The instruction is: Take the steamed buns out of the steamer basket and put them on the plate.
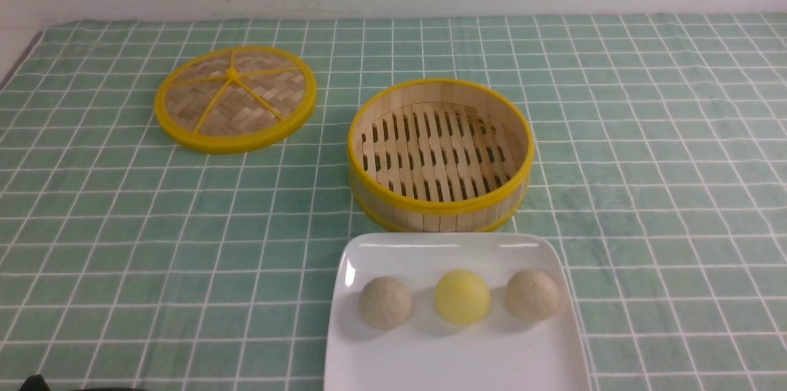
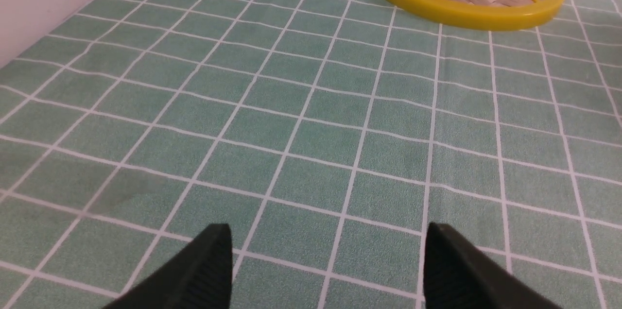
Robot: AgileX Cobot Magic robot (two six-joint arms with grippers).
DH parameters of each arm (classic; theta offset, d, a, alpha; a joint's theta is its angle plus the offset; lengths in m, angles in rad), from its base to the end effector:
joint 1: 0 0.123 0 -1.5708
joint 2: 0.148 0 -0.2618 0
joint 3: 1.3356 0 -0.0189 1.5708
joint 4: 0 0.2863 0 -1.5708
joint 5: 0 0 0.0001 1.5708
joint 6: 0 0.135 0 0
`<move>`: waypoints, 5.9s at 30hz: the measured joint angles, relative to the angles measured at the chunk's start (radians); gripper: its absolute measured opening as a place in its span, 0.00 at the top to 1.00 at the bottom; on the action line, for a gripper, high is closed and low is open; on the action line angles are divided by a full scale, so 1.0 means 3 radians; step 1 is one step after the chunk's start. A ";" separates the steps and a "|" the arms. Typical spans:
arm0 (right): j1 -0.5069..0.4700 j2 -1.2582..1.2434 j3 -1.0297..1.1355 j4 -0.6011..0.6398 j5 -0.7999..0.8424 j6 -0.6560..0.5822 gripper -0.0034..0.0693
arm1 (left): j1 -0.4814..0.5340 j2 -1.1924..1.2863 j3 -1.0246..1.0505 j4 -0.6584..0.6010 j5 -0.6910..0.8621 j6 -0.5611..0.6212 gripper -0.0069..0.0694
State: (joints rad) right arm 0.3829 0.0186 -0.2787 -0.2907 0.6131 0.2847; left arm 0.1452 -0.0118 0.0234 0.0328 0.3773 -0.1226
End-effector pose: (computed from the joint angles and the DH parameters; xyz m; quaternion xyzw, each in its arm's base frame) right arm 0.1324 0.0293 0.2491 -0.0821 0.7831 0.0663 0.6129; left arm 0.1517 0.0238 0.1588 -0.0989 0.7992 0.0206 0.5925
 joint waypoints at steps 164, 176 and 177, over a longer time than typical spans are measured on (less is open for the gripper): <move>-0.1517 -0.0094 0.0966 0.1105 -0.0720 -0.0949 0.62 | 0.0000 0.0000 0.0000 0.0000 0.0000 0.0001 0.22; -0.1517 -0.0094 0.0966 0.1105 -0.0720 -0.0949 0.62 | 0.0000 0.0000 0.0000 0.0000 0.0000 0.0001 0.22; -0.1517 -0.0094 0.0966 0.1105 -0.0720 -0.0949 0.62 | 0.0000 0.0000 0.0000 0.0000 0.0000 0.0001 0.22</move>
State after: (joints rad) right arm -0.0720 -0.0097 0.0110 0.0408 0.3970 0.0000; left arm 0.1452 -0.0118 0.0234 0.0328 0.3773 -0.1225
